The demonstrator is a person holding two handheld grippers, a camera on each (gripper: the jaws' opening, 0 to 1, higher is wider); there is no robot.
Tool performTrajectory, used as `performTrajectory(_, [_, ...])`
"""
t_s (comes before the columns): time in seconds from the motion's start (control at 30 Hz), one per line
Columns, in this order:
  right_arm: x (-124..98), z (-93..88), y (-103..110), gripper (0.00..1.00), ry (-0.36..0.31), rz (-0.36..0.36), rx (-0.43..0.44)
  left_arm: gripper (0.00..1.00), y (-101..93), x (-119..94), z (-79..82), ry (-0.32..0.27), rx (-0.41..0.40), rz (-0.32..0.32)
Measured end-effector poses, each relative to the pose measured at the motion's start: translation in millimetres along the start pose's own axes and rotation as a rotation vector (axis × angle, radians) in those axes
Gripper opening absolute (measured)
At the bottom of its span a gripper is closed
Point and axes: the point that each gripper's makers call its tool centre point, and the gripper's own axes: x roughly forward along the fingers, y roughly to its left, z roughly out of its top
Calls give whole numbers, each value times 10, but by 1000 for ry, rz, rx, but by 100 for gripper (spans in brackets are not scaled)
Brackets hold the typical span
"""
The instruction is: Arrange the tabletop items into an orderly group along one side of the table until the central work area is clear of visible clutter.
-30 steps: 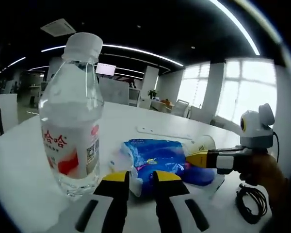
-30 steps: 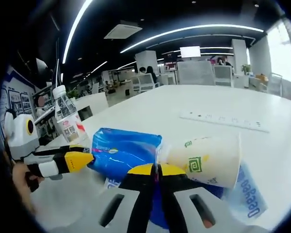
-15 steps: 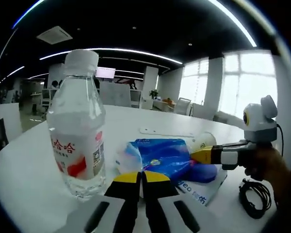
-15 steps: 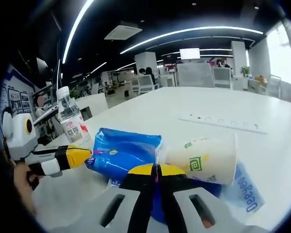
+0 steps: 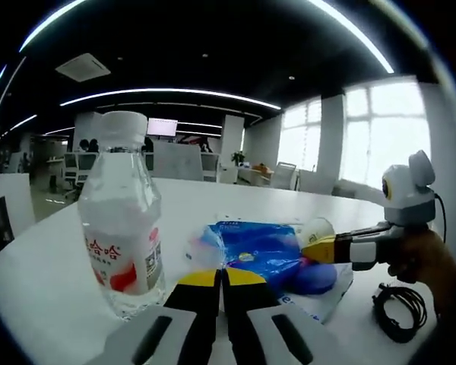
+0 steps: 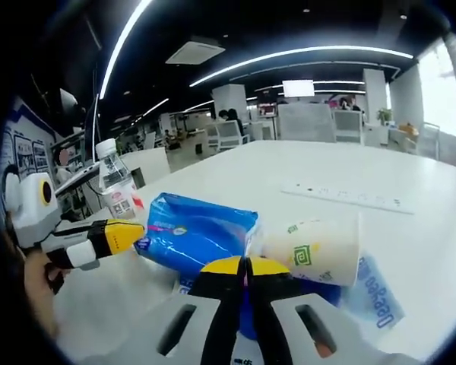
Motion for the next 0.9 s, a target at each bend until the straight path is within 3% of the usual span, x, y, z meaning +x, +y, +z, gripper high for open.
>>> performTrajectory(0.37, [-80,40,33,0,-21,-1,-7,0,2,8,70,-14,-7,-18])
performTrajectory(0.53, [-132,6,34,0,2,-13,-79,0,-28,12,55,-7,-14,-36])
performTrajectory(0.67, [-172,74,2,0,-35,-11,-2,0,-50,10,59,-17,-8,-51])
performTrajectory(0.73, [-193,79,-11,0,-31,-7,26,0,-54,-1,55,-22,-42,-62])
performTrajectory(0.9, [-236,87,16,0,-30,-7,18,0,-57,3,64,-24,-47,-66])
